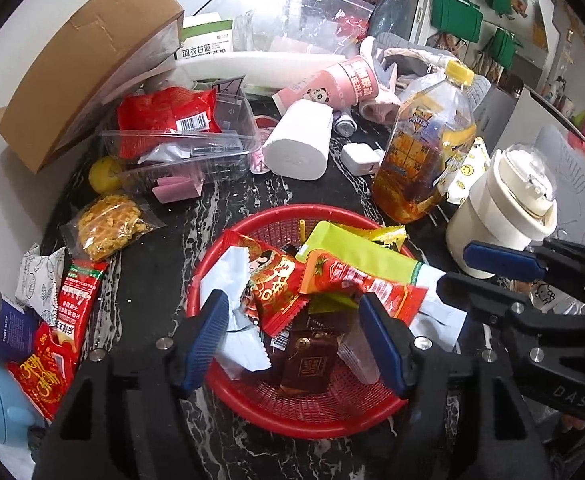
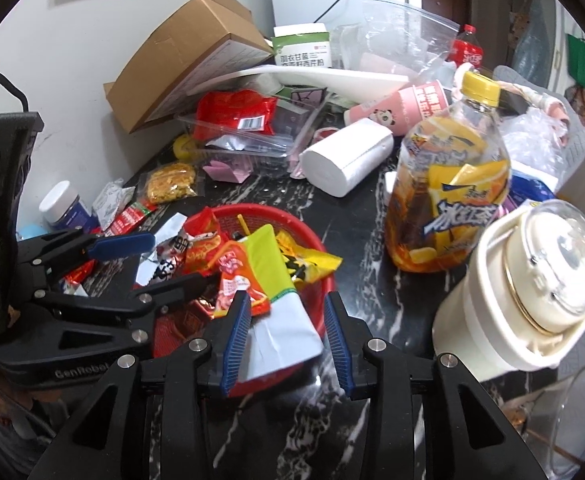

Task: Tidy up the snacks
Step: 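Open both grippers to drop the chocolate and orange candy into the basket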

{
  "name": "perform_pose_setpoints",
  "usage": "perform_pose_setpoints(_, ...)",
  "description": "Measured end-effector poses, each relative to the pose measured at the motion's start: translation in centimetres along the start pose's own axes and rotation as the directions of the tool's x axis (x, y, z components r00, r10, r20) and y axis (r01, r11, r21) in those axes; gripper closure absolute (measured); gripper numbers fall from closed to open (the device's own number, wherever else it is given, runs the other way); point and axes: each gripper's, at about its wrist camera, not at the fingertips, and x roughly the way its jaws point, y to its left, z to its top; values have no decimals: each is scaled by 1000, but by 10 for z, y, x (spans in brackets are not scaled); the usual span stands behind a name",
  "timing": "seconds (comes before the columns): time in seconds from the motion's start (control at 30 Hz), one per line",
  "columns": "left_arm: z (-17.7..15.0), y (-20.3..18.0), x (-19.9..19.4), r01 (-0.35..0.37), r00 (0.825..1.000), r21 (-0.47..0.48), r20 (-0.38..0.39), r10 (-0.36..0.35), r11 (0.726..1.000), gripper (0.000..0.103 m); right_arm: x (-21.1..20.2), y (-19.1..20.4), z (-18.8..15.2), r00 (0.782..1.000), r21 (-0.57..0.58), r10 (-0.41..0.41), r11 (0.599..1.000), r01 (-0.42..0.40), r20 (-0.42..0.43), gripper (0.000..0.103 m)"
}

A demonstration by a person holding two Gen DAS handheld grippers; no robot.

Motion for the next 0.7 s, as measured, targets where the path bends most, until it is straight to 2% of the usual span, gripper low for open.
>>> perform_pose_setpoints(0.37,8,-7,-42,-21,996,10,87,20,1000,36,-33,2,2,998,18,-3,1000,2,61,65)
perform_pose_setpoints(0.7,11,-19,-108,-29,976,25,217,23,999,36,-94,19,7,983,-10,-30,999,32,180,65)
